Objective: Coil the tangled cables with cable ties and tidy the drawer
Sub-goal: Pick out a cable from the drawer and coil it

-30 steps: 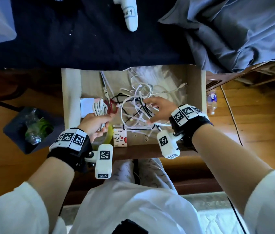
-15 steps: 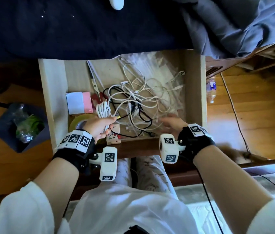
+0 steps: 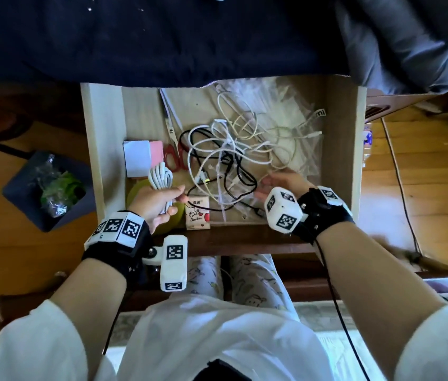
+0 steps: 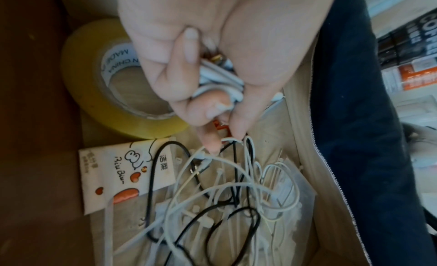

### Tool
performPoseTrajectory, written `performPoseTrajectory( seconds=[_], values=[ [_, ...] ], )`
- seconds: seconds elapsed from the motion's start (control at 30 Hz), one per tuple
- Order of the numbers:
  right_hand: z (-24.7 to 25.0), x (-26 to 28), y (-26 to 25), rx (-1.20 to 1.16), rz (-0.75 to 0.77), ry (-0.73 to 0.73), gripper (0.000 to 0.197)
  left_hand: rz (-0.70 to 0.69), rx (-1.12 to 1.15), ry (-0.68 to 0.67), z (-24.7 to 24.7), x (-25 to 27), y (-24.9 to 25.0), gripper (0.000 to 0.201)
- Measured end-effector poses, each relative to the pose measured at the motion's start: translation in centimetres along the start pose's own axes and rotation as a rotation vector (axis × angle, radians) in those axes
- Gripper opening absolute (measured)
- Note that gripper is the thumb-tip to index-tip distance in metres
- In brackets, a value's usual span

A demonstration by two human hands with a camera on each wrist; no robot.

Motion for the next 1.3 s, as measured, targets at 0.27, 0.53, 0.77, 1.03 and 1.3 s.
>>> performPoseTrajectory(
  seconds=[0.27,0.53,0.77,1.03,1.3],
  values=[
    [-3.4,0.9,-3.3,-0.159,0.093,-0.189,0.023,0.017,0.041,-0.011,0.4,0.1,0.3,0.015],
    [-0.3,1.7,-0.8,0.105,0.043,-0.057,0.008,0.046,-0.012,-0.004,0.2,-0.3,0.7,0.022],
    [-8.3,3.3,0.1,0.365,0.078,-0.323,0.026,0.051,0.076,0.014,0.3,0.2,1.4,0.012],
    [-14.6,1.5,1.4,0.426,0.056,-0.299,0.077,0.052,0.15,0.008,2.2,0.7,1.6,0.002],
    [-15.1,1.5,0.8,0.392,0.06,-0.303,0.027,0.052,0.176,0.014,3.5,0.9,1.4,0.007]
  ],
)
Point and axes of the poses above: each hand's wrist, its own x-axis away from the middle knuckle, its own z-axis out of the back of the hand, y = z × x, the point moved 4 cm from there along -x, towards the middle knuckle, and after that the axes turned 11 degrees about -x, right-handed, at the moved point
